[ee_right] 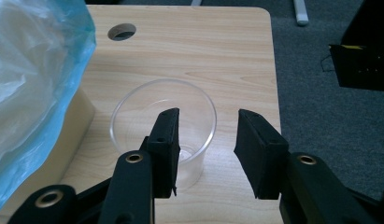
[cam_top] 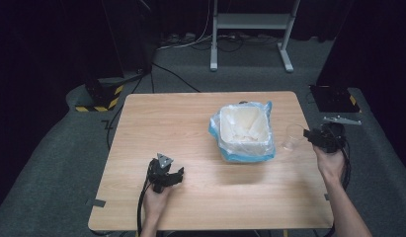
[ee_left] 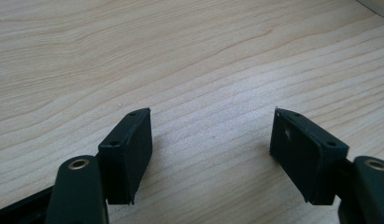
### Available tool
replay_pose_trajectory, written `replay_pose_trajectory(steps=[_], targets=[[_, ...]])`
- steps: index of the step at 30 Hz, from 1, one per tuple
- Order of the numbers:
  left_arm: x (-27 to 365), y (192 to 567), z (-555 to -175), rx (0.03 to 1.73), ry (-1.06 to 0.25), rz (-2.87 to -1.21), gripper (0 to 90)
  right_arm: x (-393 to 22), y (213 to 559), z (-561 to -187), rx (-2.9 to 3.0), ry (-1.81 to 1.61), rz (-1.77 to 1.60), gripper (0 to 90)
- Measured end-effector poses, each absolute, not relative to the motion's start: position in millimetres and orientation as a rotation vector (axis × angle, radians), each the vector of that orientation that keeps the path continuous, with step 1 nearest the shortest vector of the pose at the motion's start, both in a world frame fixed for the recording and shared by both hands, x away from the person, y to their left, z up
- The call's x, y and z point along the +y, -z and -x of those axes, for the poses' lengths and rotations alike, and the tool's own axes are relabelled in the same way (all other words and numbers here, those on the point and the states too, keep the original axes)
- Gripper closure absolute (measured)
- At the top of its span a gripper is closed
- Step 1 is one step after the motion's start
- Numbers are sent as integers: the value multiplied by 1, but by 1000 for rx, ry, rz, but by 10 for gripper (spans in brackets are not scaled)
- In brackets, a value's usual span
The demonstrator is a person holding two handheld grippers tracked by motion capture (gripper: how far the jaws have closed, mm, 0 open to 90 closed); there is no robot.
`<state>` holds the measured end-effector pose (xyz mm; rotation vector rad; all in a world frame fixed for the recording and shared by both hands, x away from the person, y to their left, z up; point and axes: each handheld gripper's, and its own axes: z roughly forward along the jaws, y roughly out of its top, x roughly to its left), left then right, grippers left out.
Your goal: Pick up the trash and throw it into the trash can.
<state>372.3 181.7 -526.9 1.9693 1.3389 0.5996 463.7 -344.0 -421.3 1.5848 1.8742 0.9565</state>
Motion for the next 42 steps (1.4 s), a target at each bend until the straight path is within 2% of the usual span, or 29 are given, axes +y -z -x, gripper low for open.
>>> replay_pose_trajectory(steps=[13,18,24,42], targets=[[182,527,-372,1338,-602,-1971,295,-347,429,-481,1881,-905,-1641,649],[182,527,-372,1338,-600,-1970,295,-349,436,-487,1897,-920,-1678,716],[182,527,-372,1339,-600,-1970,294,-347,437,-488,1922,-943,-1669,843],[181,527,-372,1341,-600,-1964,295,-342,424,-476,1971,-958,-1584,863]])
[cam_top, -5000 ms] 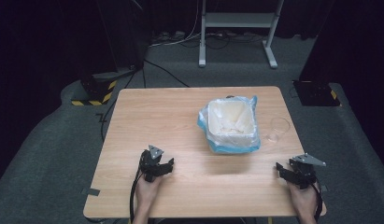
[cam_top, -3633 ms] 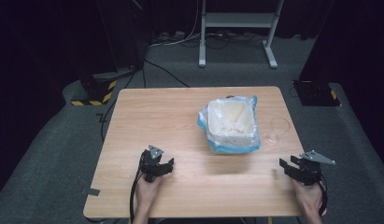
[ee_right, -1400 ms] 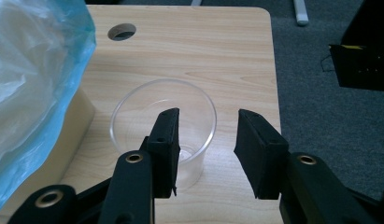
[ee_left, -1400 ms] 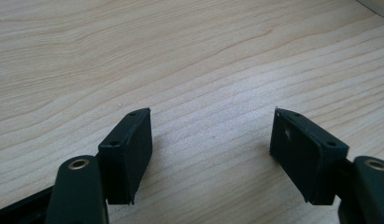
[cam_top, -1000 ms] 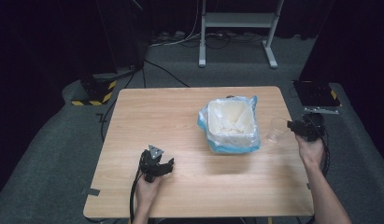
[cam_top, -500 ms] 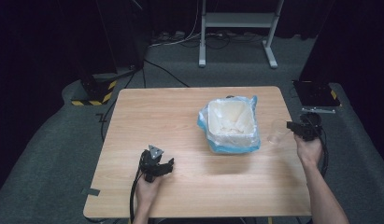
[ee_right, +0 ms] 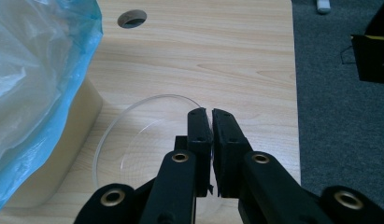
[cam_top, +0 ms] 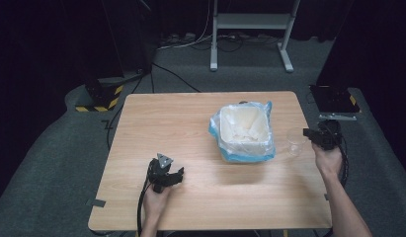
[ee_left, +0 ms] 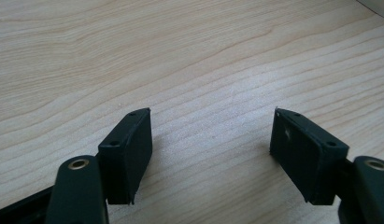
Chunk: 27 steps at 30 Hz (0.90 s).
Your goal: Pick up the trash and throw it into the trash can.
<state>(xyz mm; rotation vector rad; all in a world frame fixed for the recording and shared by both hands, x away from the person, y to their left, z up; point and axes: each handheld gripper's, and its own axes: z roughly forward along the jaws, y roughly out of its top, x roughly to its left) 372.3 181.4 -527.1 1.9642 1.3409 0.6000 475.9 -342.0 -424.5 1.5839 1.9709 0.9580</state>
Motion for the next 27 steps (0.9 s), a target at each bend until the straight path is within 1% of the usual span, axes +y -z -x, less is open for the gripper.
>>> replay_pose_trajectory(steps=[13,27], targets=[[181,527,-372,1341,-600,-1964,295,-341,414,-464,1998,-994,-1528,866],[181,527,-372,1341,-600,-1964,294,-335,390,-448,2025,-1025,-1460,866]])
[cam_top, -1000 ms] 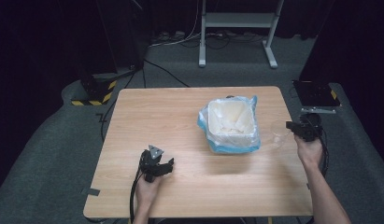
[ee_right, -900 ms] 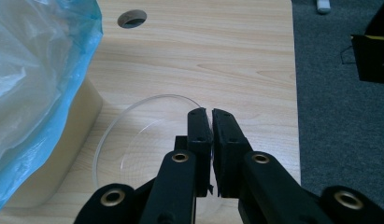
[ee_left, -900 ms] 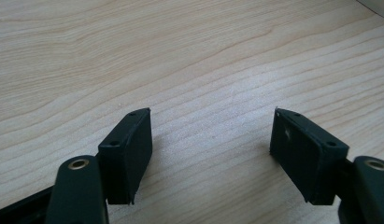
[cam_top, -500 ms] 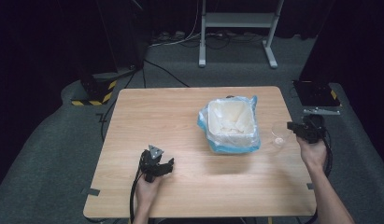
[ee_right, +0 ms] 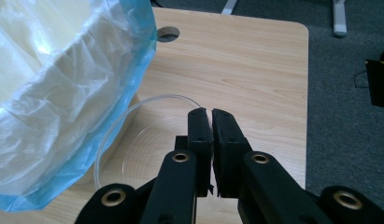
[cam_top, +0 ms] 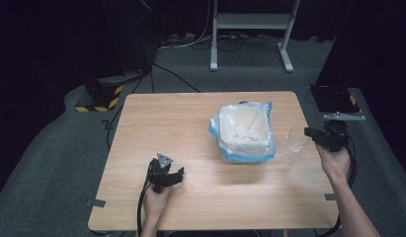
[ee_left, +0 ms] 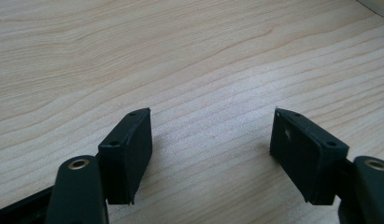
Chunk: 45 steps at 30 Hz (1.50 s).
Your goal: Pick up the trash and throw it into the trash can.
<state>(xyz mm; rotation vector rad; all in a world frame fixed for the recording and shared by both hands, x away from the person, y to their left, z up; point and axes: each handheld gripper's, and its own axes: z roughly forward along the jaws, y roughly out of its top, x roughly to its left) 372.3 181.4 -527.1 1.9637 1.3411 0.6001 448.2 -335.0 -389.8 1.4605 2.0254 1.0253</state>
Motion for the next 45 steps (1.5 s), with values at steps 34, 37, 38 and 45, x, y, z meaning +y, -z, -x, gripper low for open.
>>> replay_pose_trajectory(steps=[34,37,38,45], targets=[[181,527,-372,1341,-600,-1963,295,-311,330,-422,2054,-1150,-1337,866],[181,527,-372,1342,-600,-1963,295,-307,324,-420,2058,-1167,-1321,866],[181,527,-372,1343,-600,-1961,295,-306,322,-419,2060,-1173,-1317,866],[181,527,-372,1343,-601,-1961,294,-295,311,-416,2075,-1210,-1274,866]])
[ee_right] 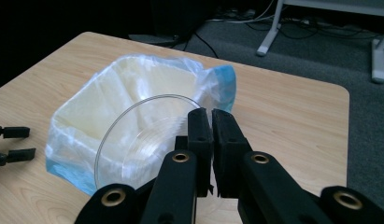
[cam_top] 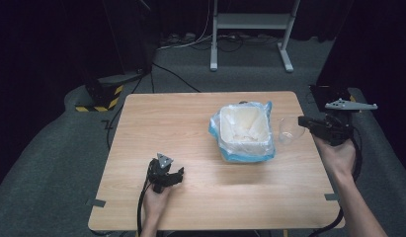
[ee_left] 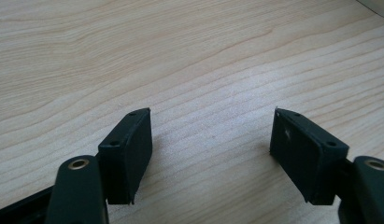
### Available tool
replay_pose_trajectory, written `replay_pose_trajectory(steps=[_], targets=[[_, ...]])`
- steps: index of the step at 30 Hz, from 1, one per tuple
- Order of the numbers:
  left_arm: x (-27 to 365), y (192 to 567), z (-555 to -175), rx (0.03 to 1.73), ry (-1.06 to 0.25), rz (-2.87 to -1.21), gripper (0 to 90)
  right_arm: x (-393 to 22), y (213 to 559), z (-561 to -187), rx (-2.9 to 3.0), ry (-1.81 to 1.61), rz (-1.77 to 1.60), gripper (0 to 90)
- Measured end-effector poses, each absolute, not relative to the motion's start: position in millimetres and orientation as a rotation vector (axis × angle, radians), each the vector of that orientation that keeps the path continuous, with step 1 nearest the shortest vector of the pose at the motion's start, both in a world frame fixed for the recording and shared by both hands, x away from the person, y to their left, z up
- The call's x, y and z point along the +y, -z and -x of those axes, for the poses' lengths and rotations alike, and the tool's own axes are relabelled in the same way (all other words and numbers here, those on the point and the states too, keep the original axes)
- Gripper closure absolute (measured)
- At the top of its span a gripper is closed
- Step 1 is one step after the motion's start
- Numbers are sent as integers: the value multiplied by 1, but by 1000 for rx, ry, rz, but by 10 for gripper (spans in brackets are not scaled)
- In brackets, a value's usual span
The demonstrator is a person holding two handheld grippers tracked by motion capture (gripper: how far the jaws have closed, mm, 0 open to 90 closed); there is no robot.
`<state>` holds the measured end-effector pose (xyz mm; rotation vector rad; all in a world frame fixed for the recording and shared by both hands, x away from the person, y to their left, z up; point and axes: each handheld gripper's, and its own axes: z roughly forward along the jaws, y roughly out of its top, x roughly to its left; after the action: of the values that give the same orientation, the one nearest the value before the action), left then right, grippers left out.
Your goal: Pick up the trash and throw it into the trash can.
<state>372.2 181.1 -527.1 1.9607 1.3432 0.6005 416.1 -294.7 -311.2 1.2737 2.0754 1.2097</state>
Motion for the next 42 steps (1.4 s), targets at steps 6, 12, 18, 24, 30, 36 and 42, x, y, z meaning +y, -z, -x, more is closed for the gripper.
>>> replay_pose_trajectory(steps=[6,12,18,24,30,36,42], targets=[[181,527,-372,1344,-601,-1961,294,-286,303,-415,2087,-1239,-1239,866],[181,527,-372,1344,-601,-1960,294,-282,294,-412,2081,-1266,-1220,866],[181,527,-372,1344,-601,-1960,294,-277,288,-411,2083,-1293,-1210,866],[181,527,-372,1345,-602,-1960,294,-269,283,-412,2093,-1317,-1184,865],[181,527,-372,1345,-601,-1960,294,-259,280,-414,2100,-1343,-1169,866],[181,527,-372,1344,-602,-1960,294,-249,279,-417,2114,-1356,-1150,865],[181,527,-372,1344,-602,-1961,294,-239,280,-421,2126,-1367,-1140,865]])
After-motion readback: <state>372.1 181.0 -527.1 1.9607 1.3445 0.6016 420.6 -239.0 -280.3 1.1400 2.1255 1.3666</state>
